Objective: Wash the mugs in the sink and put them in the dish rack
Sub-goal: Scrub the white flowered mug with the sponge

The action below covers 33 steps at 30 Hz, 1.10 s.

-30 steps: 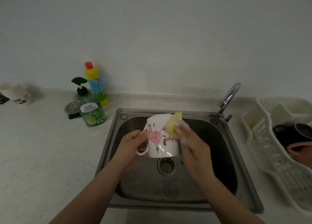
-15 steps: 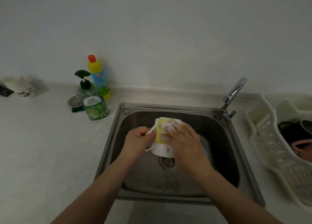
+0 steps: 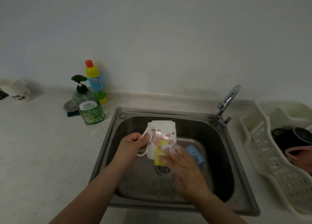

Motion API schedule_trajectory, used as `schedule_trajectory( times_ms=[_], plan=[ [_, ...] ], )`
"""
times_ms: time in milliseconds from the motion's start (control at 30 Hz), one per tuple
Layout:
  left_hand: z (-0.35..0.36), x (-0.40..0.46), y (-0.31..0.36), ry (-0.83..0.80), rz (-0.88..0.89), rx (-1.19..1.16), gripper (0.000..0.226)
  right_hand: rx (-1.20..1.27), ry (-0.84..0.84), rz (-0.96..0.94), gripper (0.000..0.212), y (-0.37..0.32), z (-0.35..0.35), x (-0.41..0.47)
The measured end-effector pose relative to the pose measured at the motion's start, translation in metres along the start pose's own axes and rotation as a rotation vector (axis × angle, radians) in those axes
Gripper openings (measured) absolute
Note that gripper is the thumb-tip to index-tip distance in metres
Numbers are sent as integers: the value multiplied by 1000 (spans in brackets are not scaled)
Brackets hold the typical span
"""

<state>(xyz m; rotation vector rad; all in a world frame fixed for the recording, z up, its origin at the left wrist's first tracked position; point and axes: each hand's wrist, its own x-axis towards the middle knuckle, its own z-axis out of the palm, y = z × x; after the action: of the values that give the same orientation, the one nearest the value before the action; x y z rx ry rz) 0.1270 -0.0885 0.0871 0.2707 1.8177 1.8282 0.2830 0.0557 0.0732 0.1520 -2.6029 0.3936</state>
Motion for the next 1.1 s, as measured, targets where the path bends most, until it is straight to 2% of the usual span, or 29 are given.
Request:
schedule_trajectory(
  times_ms=[33,133,233,333,467,500,600,733,833,900,1033,1100],
  plan=[
    [1,0,1,-18,-13,-6,32,52,40,39,46,7,-2,8],
    [8,2,7,-69,-56,-42,31,219,213,322,38,23,-16,43],
    [11,4,16,-89,-66,-106,31,304,234,341,37,8,-17,17],
    [12,0,17,-124,-70,-66,29,391,225,328,35,4,-18,-1],
    [20,-3,11,-142,-146,-94,26,427,332,523,31,16,-31,33],
    [19,-2,13,-139,-166,-152,23,541,340,563,31,8,-33,29],
    [12,-1,14,-141,-169,-223,25,558,299,517,35,-8,-28,-6],
    [14,-5,10,-174,-178,-192,29,484,291,501,31,16,-32,32],
    [15,-5,16,-141,-183,-258,21,622,313,542,33,2,-34,21],
    [10,-6,19,-116,-166,-277,19,606,290,473,39,-13,-32,-6],
    [12,-8,17,-144,-112,-56,22,530,279,529,40,10,-29,33],
    [14,-7,16,-120,-80,-24,25,443,212,491,38,14,-29,44]
  ],
)
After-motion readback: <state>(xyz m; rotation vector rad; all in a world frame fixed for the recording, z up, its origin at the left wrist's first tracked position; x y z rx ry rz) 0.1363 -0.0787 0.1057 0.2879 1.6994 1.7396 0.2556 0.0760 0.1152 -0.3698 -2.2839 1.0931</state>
